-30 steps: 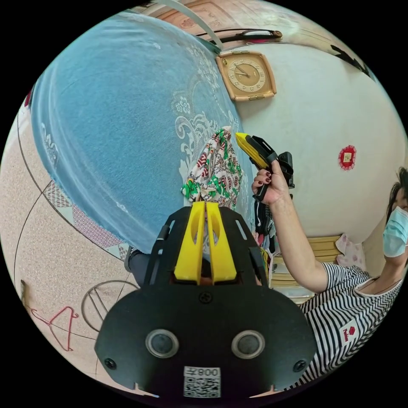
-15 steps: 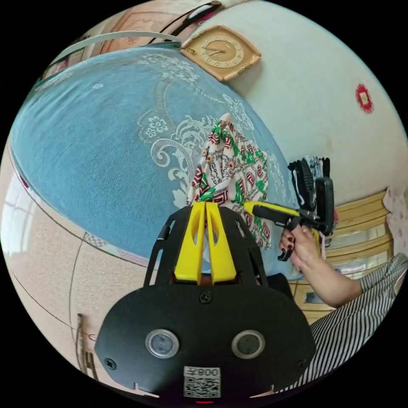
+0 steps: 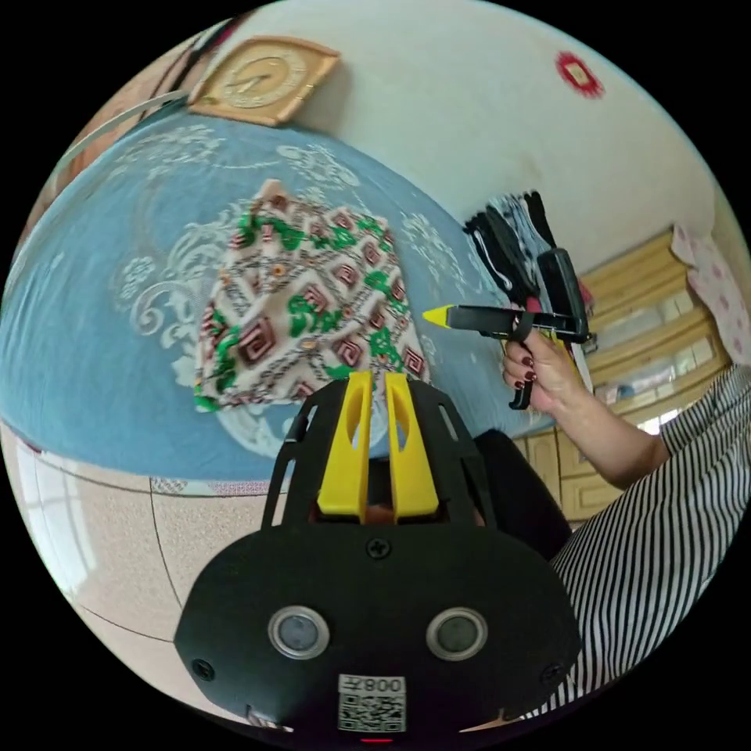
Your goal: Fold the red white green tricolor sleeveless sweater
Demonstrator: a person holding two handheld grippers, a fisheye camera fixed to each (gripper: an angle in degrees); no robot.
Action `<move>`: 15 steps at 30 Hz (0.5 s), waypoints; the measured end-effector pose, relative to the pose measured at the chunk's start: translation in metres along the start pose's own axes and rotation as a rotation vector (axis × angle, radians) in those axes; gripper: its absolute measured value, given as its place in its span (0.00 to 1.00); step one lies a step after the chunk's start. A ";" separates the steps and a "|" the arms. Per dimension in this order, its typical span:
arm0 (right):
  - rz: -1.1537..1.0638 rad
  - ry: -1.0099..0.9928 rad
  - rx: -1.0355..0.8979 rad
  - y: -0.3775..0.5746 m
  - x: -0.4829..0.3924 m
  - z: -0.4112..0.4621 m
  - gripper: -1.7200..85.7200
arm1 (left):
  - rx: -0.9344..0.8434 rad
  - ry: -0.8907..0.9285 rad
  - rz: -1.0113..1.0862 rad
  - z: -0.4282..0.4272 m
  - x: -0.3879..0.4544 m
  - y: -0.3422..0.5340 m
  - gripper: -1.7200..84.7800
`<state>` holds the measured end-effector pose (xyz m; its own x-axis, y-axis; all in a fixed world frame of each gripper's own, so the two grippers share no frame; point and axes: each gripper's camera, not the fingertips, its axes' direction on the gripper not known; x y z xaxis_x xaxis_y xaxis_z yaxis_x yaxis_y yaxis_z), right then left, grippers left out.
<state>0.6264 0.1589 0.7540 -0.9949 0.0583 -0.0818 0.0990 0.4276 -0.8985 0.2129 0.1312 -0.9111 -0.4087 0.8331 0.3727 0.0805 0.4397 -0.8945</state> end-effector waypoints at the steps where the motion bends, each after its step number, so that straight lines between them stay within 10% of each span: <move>1: 0.014 -0.014 -0.004 0.013 0.006 0.000 0.02 | -0.029 -0.007 0.047 0.010 0.014 -0.003 0.07; 15: 0.196 -0.133 -0.051 0.090 0.075 0.008 0.05 | -0.317 -0.273 0.467 0.098 0.111 -0.008 0.06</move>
<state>0.5608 0.1942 0.6635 -0.9498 0.0264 -0.3118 0.2878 0.4649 -0.8373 0.0783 0.1870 -0.8868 -0.4798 0.8638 -0.1538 0.5556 0.1634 -0.8153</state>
